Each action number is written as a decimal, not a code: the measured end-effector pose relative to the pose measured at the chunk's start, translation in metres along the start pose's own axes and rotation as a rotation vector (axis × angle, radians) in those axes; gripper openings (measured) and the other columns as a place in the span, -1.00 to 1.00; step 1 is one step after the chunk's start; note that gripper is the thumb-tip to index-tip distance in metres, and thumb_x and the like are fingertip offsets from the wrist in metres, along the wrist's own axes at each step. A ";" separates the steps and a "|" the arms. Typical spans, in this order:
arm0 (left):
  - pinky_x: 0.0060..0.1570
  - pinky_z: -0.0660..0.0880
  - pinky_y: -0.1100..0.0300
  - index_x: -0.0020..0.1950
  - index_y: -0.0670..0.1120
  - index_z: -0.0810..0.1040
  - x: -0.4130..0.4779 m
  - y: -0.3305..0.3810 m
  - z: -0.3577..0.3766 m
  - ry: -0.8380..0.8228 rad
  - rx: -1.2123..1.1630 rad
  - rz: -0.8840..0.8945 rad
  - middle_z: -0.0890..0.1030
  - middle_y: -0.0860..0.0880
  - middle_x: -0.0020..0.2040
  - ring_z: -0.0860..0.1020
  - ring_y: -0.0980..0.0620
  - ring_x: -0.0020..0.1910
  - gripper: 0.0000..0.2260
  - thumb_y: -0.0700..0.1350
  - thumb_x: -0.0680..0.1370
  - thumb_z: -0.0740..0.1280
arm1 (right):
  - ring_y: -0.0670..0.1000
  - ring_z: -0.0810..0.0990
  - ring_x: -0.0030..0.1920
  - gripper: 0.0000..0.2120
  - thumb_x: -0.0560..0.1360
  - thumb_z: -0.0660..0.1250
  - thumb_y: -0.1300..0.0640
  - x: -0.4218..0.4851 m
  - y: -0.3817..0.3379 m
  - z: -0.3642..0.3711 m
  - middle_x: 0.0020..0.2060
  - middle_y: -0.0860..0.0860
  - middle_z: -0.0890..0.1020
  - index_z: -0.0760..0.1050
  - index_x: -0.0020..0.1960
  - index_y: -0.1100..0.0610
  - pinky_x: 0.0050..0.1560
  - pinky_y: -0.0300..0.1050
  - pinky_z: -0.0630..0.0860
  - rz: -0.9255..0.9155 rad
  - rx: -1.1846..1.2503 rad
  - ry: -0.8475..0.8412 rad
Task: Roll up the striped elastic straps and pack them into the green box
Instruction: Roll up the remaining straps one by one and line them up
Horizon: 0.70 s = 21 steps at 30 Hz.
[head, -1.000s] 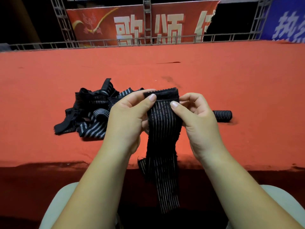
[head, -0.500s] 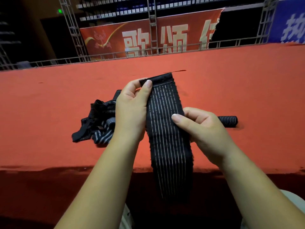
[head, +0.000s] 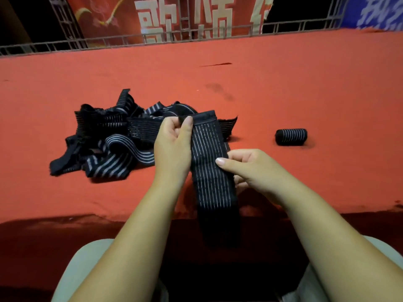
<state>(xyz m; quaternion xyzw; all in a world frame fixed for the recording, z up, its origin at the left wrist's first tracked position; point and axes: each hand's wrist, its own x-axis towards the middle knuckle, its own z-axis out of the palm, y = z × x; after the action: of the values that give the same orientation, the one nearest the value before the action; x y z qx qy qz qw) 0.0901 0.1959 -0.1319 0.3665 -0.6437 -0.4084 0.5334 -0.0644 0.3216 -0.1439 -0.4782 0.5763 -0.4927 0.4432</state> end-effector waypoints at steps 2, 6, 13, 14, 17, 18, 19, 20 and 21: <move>-0.08 0.56 -0.12 0.03 0.00 0.54 0.004 -0.012 0.003 0.046 -0.007 0.015 0.60 0.12 -0.26 0.53 0.14 -0.27 -0.78 0.13 0.69 0.35 | 0.14 0.69 -0.07 -0.74 0.65 0.44 0.06 0.007 0.003 -0.001 0.02 0.18 0.76 0.63 0.20 0.24 -0.04 0.01 0.57 0.018 -0.022 -0.045; -0.14 0.49 0.03 0.04 -0.01 0.55 0.019 -0.021 0.007 0.042 0.034 0.056 0.55 0.13 -0.26 0.49 0.19 -0.30 -0.82 0.08 0.71 0.36 | -0.02 0.77 0.00 -0.78 0.65 0.41 0.23 0.021 0.003 -0.002 0.05 0.09 0.79 0.64 0.28 0.22 -0.09 -0.23 0.64 0.039 0.045 -0.114; -0.17 0.53 0.03 0.04 -0.01 0.65 0.030 -0.037 0.007 -0.115 -0.078 -0.028 0.64 0.06 -0.13 0.56 0.09 -0.19 -0.88 0.02 0.69 0.42 | 0.12 0.52 -0.13 -0.66 0.64 0.44 -0.05 0.056 0.011 -0.019 -0.14 0.18 0.62 0.60 0.07 0.27 -0.08 0.04 0.47 0.053 0.023 -0.018; -0.24 0.51 0.06 0.04 -0.01 0.66 0.030 -0.038 0.006 -0.148 -0.096 -0.050 0.63 0.03 -0.14 0.55 0.06 -0.20 -0.88 0.01 0.69 0.43 | 0.08 0.52 -0.21 -0.72 0.63 0.45 -0.03 0.061 0.011 -0.020 -0.21 0.09 0.58 0.61 0.05 0.20 -0.16 -0.02 0.50 0.029 0.051 0.043; -0.28 0.50 0.10 0.07 -0.06 0.68 0.028 -0.038 0.003 -0.237 -0.157 -0.110 0.64 -0.03 -0.11 0.56 0.03 -0.19 -0.89 -0.05 0.70 0.42 | -0.06 0.57 -0.35 -0.82 0.63 0.45 0.07 0.073 0.012 -0.023 -0.30 -0.02 0.63 0.63 0.12 0.19 -0.26 -0.05 0.58 -0.040 0.106 0.144; -0.22 0.51 0.04 0.08 -0.07 0.68 0.028 -0.038 0.002 -0.257 -0.189 -0.131 0.65 -0.05 -0.08 0.57 -0.02 -0.15 -0.89 -0.06 0.70 0.42 | -0.05 0.58 -0.34 -0.81 0.64 0.45 0.11 0.076 0.013 -0.023 -0.29 -0.01 0.64 0.62 0.17 0.21 -0.28 -0.06 0.59 -0.063 0.115 0.161; -0.18 0.51 -0.02 0.10 -0.08 0.69 0.028 -0.039 0.001 -0.271 -0.216 -0.149 0.65 -0.08 -0.05 0.57 -0.08 -0.12 -0.89 -0.06 0.70 0.42 | -0.03 0.57 -0.32 -0.80 0.64 0.45 0.14 0.078 0.014 -0.022 -0.26 0.05 0.64 0.62 0.21 0.21 -0.32 -0.08 0.58 -0.085 0.121 0.181; -0.17 0.50 -0.04 0.12 -0.09 0.69 0.029 -0.040 0.001 -0.279 -0.230 -0.159 0.65 -0.09 -0.03 0.57 -0.09 -0.10 -0.90 -0.08 0.70 0.42 | -0.01 0.54 -0.30 -0.81 0.64 0.45 0.17 0.081 0.015 -0.020 -0.24 0.10 0.60 0.61 0.23 0.19 -0.35 -0.09 0.57 -0.106 0.127 0.205; -0.19 0.52 0.00 0.13 -0.09 0.68 0.029 -0.041 0.001 -0.283 -0.233 -0.164 0.66 -0.07 -0.03 0.58 -0.07 -0.12 -0.90 -0.09 0.70 0.42 | -0.01 0.51 -0.31 -0.81 0.64 0.45 0.19 0.083 0.018 -0.019 -0.24 0.11 0.57 0.62 0.24 0.16 -0.39 -0.11 0.56 -0.124 0.132 0.227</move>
<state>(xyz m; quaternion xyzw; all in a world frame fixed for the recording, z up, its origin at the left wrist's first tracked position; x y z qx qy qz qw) 0.0859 0.1540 -0.1580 0.2923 -0.6288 -0.5696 0.4413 -0.0979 0.2433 -0.1622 -0.4237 0.5586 -0.6069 0.3743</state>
